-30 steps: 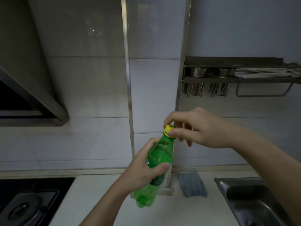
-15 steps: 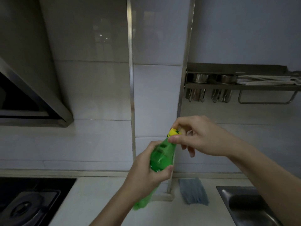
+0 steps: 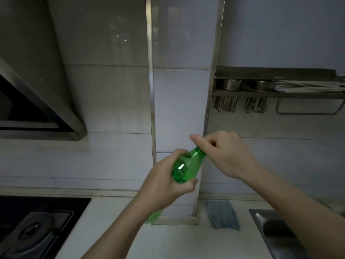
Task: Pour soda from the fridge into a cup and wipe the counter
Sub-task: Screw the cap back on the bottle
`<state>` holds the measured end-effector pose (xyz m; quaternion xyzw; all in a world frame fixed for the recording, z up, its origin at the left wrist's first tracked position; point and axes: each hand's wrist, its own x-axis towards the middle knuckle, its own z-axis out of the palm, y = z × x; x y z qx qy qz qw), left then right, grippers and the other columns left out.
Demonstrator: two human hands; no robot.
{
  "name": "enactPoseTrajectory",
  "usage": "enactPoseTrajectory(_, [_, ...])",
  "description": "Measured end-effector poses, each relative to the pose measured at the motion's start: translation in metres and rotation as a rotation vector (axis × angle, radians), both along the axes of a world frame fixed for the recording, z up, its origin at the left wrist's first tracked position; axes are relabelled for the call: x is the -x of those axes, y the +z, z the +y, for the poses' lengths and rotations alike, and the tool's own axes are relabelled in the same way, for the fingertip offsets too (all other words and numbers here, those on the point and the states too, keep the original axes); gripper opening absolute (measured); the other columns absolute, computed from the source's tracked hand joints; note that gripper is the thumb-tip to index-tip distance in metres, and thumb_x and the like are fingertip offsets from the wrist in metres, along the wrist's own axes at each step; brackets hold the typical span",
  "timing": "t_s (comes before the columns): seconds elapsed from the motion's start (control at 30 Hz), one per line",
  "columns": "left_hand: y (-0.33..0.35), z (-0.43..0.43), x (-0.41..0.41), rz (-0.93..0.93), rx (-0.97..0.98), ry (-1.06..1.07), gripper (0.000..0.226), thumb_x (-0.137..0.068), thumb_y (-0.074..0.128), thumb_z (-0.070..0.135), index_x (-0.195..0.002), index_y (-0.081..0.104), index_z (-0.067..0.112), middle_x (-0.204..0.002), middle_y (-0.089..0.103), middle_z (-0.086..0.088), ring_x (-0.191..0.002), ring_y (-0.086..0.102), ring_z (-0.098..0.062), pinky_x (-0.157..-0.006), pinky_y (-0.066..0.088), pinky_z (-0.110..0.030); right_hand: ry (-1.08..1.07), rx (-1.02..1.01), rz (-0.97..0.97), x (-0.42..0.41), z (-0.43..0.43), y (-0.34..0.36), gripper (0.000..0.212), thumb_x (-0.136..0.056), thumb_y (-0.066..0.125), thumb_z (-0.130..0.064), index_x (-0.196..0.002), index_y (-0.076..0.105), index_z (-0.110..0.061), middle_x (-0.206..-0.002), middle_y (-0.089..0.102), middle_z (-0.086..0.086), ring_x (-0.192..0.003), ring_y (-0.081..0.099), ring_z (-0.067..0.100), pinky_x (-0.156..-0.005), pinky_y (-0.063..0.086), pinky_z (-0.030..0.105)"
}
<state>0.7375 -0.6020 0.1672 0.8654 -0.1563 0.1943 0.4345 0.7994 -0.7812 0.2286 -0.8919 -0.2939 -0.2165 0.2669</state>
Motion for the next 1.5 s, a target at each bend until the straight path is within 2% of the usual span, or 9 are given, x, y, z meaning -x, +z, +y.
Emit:
enactPoseTrajectory(0.13, [0.018,0.011,0.005,0.319,0.167,-0.506,0.051,-0.086,0.069,0.017,-0.114,0.056,0.057,-0.110,0.065,0.003,-0.102,0.066,-0.021,-0.090,0.056,-0.035,0.318,0.149,-0.308,0.000,-0.008,0.015,0.042,-0.096,0.036,-0.048,-0.065,0.037,-0.020,-0.055,0.038,-0.007,-0.048,0.039,0.016,-0.047,0.035,0.035])
enactPoseTrajectory(0.33, [-0.001,-0.005,0.004,0.012,-0.034,0.020,0.050,-0.075,0.077,0.035,-0.115,0.049,0.046,-0.090,0.062,0.018,-0.076,0.059,-0.005,-0.066,0.053,-0.031,0.004,0.071,-0.100,-0.009,0.005,-0.008,0.064,-0.096,0.025,-0.053,-0.049,0.034,-0.011,-0.041,0.034,0.000,-0.040,0.039,0.019,-0.051,0.040,0.039])
enactPoseTrajectory(0.6, [0.009,0.012,0.007,0.244,0.126,-0.438,0.050,-0.080,0.072,0.021,-0.126,0.053,0.029,-0.105,0.066,-0.009,-0.095,0.067,-0.031,-0.086,0.056,-0.050,0.364,0.128,-0.388,0.007,-0.001,0.011,0.043,-0.099,0.035,-0.041,-0.060,0.032,-0.022,-0.054,0.034,-0.007,-0.047,0.035,0.018,-0.045,0.033,0.035])
enactPoseTrajectory(0.7, [0.001,0.006,0.007,0.154,0.145,-0.329,0.050,-0.079,0.074,0.008,-0.121,0.055,0.029,-0.096,0.064,0.000,-0.087,0.065,-0.017,-0.079,0.055,-0.035,0.229,0.099,-0.269,0.004,0.006,0.002,0.058,-0.096,0.027,-0.048,-0.050,0.034,-0.015,-0.042,0.037,0.001,-0.040,0.038,0.018,-0.046,0.035,0.035])
enactPoseTrajectory(0.9, [-0.008,0.001,0.003,0.052,0.150,-0.139,0.050,-0.080,0.078,0.025,-0.119,0.050,0.038,-0.093,0.065,0.004,-0.082,0.064,-0.015,-0.074,0.056,-0.037,0.054,0.077,-0.106,-0.002,0.016,0.006,0.062,-0.091,0.030,-0.060,-0.050,0.036,-0.014,-0.043,0.039,-0.001,-0.046,0.045,0.021,-0.050,0.036,0.035])
enactPoseTrajectory(1.03, [-0.001,0.008,-0.010,0.000,0.165,-0.034,0.049,-0.082,0.077,0.036,-0.120,0.047,0.035,-0.092,0.064,0.006,-0.081,0.064,-0.011,-0.071,0.054,-0.031,0.138,-0.222,0.156,-0.011,0.013,0.002,0.065,-0.085,0.033,-0.078,-0.068,0.054,-0.018,-0.058,0.054,-0.004,-0.056,0.051,0.012,-0.059,0.042,0.036])
enactPoseTrajectory(1.17, [0.003,0.012,-0.014,0.037,0.329,-0.005,0.053,-0.082,0.076,0.040,-0.126,0.046,0.036,-0.106,0.065,0.014,-0.097,0.065,-0.004,-0.086,0.054,-0.031,0.187,-0.456,0.464,-0.011,0.001,-0.028,0.042,-0.097,0.045,-0.052,-0.095,0.061,-0.013,-0.076,0.062,0.001,-0.066,0.057,0.009,-0.053,0.047,0.025])
enactPoseTrajectory(1.3, [0.001,0.013,-0.015,0.044,0.428,-0.037,0.053,-0.079,0.078,0.034,-0.124,0.051,0.032,-0.106,0.066,0.007,-0.097,0.066,-0.008,-0.085,0.056,-0.032,0.152,-0.486,0.605,-0.003,-0.004,-0.091,0.014,-0.101,0.050,-0.024,-0.109,0.061,-0.020,-0.094,0.066,0.006,-0.076,0.063,0.009,-0.068,0.054,0.030])
enactPoseTrajectory(1.5, [-0.018,0.011,-0.018,0.061,0.502,-0.047,0.051,-0.080,0.080,0.028,-0.123,0.053,0.031,-0.109,0.066,0.003,-0.098,0.066,-0.009,-0.086,0.057,-0.031,0.126,-0.436,0.756,0.027,0.015,-0.187,0.041,-0.075,0.075,-0.042,-0.114,0.062,-0.047,-0.098,0.070,-0.002,-0.088,0.069,0.016,-0.080,0.058,0.038])
